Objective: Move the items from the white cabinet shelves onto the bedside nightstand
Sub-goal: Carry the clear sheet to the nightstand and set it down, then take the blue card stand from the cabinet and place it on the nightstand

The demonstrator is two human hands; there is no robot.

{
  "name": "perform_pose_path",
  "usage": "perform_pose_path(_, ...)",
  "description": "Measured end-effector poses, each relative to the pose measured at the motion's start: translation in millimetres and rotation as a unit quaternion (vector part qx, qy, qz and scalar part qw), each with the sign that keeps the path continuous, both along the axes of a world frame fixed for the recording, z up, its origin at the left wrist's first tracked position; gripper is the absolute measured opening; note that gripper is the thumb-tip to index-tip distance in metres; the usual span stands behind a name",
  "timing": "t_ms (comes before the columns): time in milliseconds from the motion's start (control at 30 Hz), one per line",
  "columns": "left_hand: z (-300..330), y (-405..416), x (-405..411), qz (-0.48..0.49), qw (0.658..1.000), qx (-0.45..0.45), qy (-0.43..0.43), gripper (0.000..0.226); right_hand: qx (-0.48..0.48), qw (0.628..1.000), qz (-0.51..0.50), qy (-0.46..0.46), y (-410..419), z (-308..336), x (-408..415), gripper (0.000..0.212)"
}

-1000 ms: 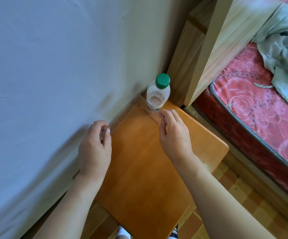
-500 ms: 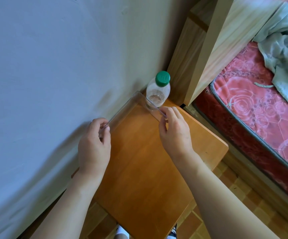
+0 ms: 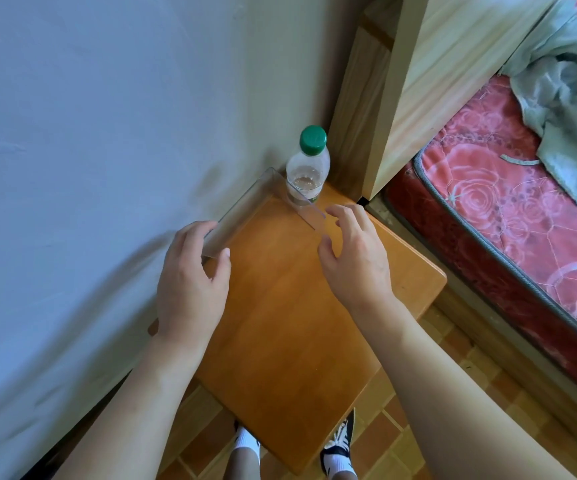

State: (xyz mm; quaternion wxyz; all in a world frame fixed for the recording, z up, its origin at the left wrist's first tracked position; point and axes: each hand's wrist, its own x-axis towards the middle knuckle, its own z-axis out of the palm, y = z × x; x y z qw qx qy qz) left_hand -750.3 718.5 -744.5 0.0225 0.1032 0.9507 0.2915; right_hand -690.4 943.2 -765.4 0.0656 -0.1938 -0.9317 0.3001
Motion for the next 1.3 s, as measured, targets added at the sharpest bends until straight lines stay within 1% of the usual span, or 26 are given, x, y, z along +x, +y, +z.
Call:
perform_pose_path(300, 58.2, 38.0, 47.5, -0.041, 0.999, 0.001, 0.014, 0.041, -0.007, 1.0, -0.01, -0.004, 18.9, 57.2, 57.8, 0.043)
perform_pose_path(500, 114.7, 61.0, 86.1, -0.088, 0.996, -0.007, 0.026, 0.043, -0.005, 1.0, -0.007, -0.017, 42.0, 118.4, 110.7, 0.049)
perform_pose_path(733, 188.9, 93.8, 119.8, -0.137, 0.989, -0.006, 0.047, 0.042, -0.013, 0.999, -0.048, -0.01, 71.5, 195.1, 161.5, 0.055)
perform_pose_path(833, 220.1, 113.9, 135.5, -0.167, 0.985, 0.007, 0.05, 0.041, -0.019, 0.997, -0.078, 0.006, 84.3, 230.8, 181.0, 0.056)
perform_pose_path(900, 239.9, 129.6, 144.2, -0.191, 0.98, 0.03, 0.052, 0.041, -0.017, 0.994, -0.104, 0.025, 95.2, 253.9, 195.0, 0.057)
perform_pose_path(1067, 285.0, 167.1, 158.6, -0.261, 0.96, 0.071, 0.069, 0.038, 0.003, 0.983, -0.173, 0.055, 121.4, 305.0, 231.7, 0.056)
perform_pose_path(1300, 345.5, 199.9, 165.2, -0.329, 0.933, 0.114, 0.087, 0.04, 0.046, 0.962, -0.253, 0.088, 135.4, 376.0, 279.2, 0.057)
